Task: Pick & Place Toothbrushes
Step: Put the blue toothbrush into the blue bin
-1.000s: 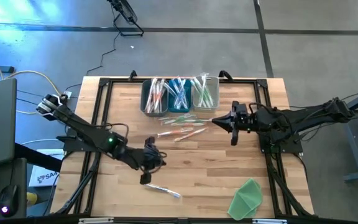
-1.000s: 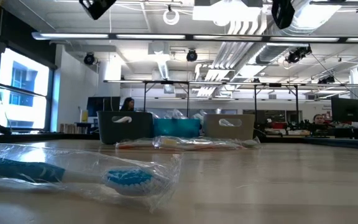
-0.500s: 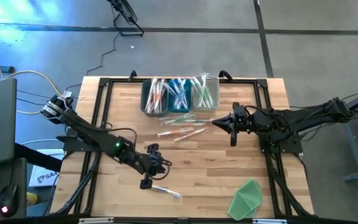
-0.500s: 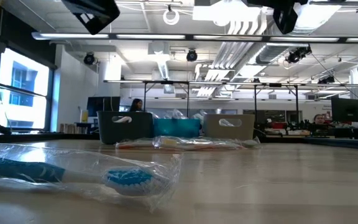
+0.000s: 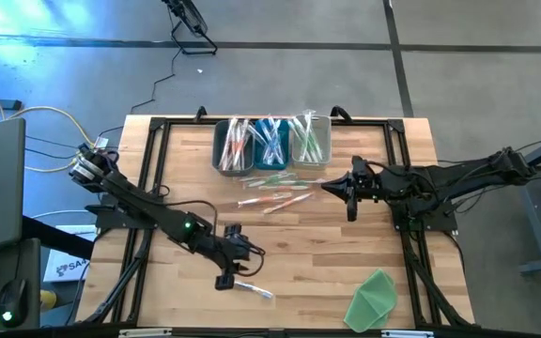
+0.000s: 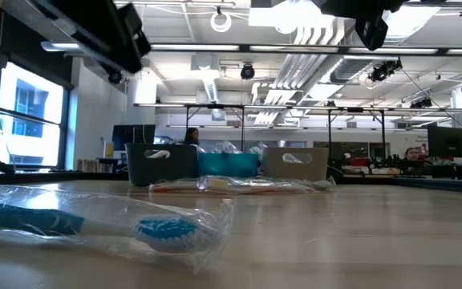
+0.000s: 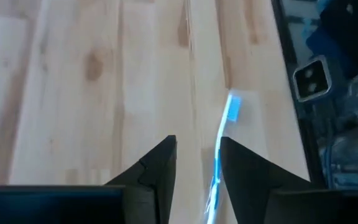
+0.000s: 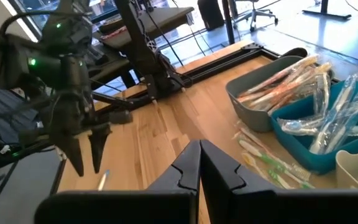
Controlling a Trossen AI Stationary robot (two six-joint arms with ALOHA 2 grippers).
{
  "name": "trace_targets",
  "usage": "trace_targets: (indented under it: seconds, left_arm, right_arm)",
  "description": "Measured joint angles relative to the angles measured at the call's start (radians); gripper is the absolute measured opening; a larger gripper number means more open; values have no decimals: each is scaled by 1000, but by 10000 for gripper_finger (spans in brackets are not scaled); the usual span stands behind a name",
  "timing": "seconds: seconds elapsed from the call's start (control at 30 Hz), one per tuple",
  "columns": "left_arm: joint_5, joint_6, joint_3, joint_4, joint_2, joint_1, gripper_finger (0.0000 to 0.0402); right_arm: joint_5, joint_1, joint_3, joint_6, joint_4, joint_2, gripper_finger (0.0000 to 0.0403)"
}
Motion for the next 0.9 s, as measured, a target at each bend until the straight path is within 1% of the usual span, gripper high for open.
trace_targets:
  seconds: [0.2, 0.33, 0.6, 0.73, 0.9]
  left_arm:
    - [148, 28, -1, -20, 81, -1, 122]
    - [241, 26, -1, -2, 117, -1, 122]
    - [248, 27, 0, 14, 182, -2, 122]
    - [248, 27, 0, 30, 222, -29, 122]
    - [247, 26, -1, 87, 269, -67, 122]
  right_arm:
    - [46, 0, 0, 0, -4, 0, 2]
    - [48, -3, 0, 0, -3, 0, 2]
    - [47, -4, 0, 0, -10, 0, 2]
    - [47, -4, 0, 0, -27, 0, 2]
    - [47, -4, 0, 0, -42, 0, 2]
